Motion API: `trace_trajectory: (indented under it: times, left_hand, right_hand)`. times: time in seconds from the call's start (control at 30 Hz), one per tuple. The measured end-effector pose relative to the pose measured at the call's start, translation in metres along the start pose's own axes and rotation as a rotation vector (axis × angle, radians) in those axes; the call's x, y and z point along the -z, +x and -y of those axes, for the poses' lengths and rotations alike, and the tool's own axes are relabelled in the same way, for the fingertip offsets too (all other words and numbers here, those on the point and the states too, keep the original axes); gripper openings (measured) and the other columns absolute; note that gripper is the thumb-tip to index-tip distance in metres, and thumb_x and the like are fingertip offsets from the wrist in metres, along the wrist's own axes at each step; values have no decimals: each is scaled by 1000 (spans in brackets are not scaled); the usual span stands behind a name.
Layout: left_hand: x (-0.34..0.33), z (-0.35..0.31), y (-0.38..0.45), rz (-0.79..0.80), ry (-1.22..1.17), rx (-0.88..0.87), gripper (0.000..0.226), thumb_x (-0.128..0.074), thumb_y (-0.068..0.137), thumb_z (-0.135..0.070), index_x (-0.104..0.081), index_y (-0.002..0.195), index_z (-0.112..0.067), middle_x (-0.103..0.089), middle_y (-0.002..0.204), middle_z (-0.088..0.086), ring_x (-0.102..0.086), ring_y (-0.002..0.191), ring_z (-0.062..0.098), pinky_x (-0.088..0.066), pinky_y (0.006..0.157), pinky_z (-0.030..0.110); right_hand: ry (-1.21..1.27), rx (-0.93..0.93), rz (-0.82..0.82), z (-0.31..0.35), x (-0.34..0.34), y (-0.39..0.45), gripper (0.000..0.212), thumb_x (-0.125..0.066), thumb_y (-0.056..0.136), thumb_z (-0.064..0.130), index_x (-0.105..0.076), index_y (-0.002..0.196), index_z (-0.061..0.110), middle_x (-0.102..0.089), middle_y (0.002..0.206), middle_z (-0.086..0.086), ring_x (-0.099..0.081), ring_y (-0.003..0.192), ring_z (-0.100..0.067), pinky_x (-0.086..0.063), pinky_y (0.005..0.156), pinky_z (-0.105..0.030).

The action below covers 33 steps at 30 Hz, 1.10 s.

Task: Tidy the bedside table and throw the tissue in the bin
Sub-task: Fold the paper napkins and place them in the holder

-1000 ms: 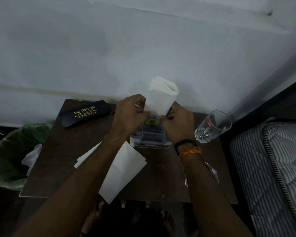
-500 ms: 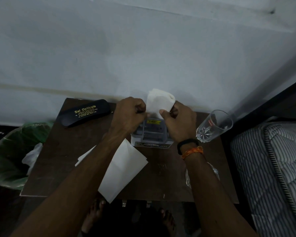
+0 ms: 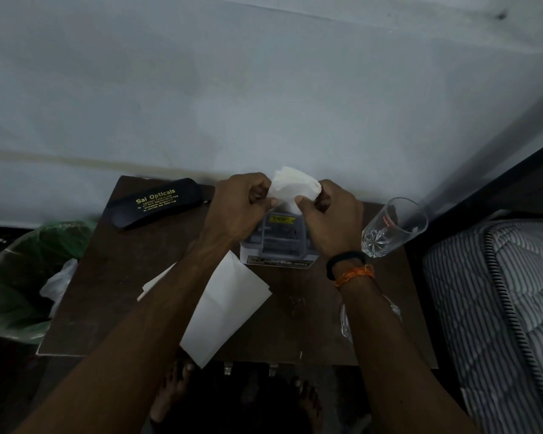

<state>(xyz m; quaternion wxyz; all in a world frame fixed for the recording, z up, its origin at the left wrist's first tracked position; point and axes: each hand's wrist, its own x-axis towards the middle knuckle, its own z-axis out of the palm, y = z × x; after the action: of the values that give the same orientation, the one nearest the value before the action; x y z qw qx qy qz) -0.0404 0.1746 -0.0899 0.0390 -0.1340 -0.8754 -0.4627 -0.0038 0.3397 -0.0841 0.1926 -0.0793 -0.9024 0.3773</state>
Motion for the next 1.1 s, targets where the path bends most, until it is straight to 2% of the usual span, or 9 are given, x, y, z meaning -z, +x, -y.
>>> trace_trajectory:
  times: [0.07,0.2,0.37,0.47,0.67,0.87,0.97,1.03,1.1]
  left_hand:
    - [-2,2,-1,5,6,-9,10,-76,81,-18,-67,77,-18,-65,70,-11,-61,65,2,-49,66,20]
    - [-4,6,-1,12,28,-17,14,-76,82,-20,-65,74,-15,-67,70,-4,-62,67,12,-51,66,27]
    - [-2,8,-1,20,24,-9,8,-76,81,-21,-71,83,-16,-70,77,-5,-65,71,9,-51,67,21]
    - [-1,7,-1,17,33,-6,12,-76,81,-20,-66,78,-23,-65,73,-9,-59,67,4,-43,65,13]
    - [-1,8,-2,-29,47,7,23,-77,79,-18,-57,68,-22,-57,61,-10,-54,59,9,-42,61,19]
    - [-2,7,-1,-24,76,8,34,-79,78,-19,-51,60,-28,-57,61,-8,-53,60,11,-45,62,27]
    - [0,5,-2,-19,51,23,16,-80,76,-21,-67,81,-13,-67,78,-1,-61,72,15,-54,69,32]
    - [3,2,-3,-29,1,71,28,-81,76,-21,-67,99,-13,-67,89,-1,-61,77,11,-52,68,20]
    - [10,-1,-6,-35,-49,121,33,-79,78,-17,-63,107,-15,-63,93,-1,-60,78,8,-48,66,14]
  right_hand:
    - [-13,-14,18,-2,-1,0,15,-73,81,24,-70,91,14,-71,80,-2,-65,76,-17,-52,67,-28]
    - [-9,-29,36,-4,-3,-1,18,-75,80,23,-69,93,13,-70,81,-1,-64,76,-16,-48,66,-23]
    - [11,-24,44,-2,-1,-1,29,-78,77,21,-68,103,16,-67,85,6,-58,74,-5,-40,62,-5]
    - [-8,-16,21,-2,0,-1,25,-78,78,20,-70,101,14,-71,85,1,-61,74,-8,-51,68,-18]
    - [-5,36,-24,2,0,-5,17,-76,79,19,-71,95,13,-70,77,-2,-64,72,-16,-56,70,-35]
    - [-12,30,12,1,0,-5,20,-76,79,18,-71,98,14,-67,76,2,-64,73,-15,-57,71,-35]
    - [16,11,37,0,0,-5,34,-77,76,15,-68,108,16,-66,86,5,-64,76,-12,-58,72,-31]
    - [57,14,-1,1,0,-7,50,-73,74,10,-60,122,19,-64,104,2,-64,79,-13,-54,69,-21]
    - [77,36,-96,9,2,-11,54,-65,72,10,-56,124,18,-57,111,-2,-61,80,-15,-47,65,-14]
